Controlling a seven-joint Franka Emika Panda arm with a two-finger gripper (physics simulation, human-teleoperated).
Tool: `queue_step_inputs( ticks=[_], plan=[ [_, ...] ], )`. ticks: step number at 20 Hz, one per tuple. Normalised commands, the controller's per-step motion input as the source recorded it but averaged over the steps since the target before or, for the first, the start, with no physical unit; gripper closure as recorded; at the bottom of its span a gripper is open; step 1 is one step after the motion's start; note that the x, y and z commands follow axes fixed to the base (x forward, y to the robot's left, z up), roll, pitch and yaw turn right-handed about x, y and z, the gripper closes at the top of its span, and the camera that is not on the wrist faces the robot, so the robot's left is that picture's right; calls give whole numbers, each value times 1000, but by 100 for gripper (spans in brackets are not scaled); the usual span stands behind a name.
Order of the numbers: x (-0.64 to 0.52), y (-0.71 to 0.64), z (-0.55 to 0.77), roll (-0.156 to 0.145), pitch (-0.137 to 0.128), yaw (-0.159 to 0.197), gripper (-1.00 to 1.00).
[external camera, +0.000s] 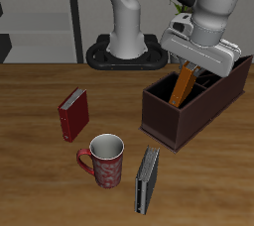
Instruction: Place the orange book into the left desk caddy's right compartment
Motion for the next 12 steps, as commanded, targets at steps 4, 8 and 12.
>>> queue_step_inputs(
  ticks=[4, 8, 12],
  plan=[
    [-40, 3, -317, 9, 6, 11, 100],
    [93, -59, -354, -10, 43, 4, 100],
    [72, -51, -253, -13, 23, 3, 100]
  ],
)
